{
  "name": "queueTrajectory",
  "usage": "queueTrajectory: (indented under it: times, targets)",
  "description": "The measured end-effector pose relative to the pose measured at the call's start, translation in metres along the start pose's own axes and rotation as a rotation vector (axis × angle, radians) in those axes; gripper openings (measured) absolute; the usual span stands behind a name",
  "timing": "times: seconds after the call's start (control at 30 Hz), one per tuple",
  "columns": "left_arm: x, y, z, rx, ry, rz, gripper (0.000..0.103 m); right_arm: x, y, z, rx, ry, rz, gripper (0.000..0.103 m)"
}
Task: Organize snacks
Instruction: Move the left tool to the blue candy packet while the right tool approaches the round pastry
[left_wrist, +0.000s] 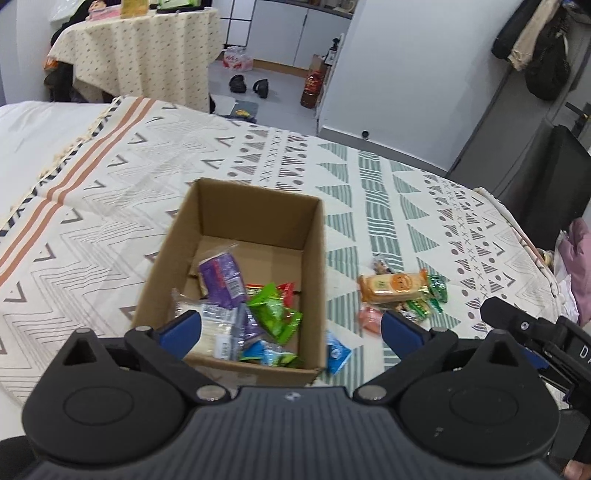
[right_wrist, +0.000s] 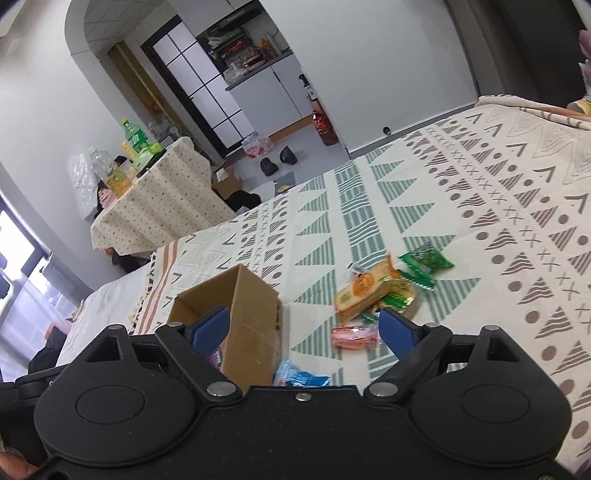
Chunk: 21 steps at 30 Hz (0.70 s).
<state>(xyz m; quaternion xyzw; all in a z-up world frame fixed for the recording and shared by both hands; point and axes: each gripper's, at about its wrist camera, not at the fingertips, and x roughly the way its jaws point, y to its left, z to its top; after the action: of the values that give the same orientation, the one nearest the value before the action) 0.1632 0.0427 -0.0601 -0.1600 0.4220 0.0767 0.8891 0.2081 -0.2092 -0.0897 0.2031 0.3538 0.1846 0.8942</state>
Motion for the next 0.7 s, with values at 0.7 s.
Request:
queueTrajectory:
  times: [0.7]
  targets:
    - [0.023,-0.059,-0.018,0.097,0.047,0.000,0.103,-0.011,-0.066,-0.006,0.023,0.012,-0.035,0.094]
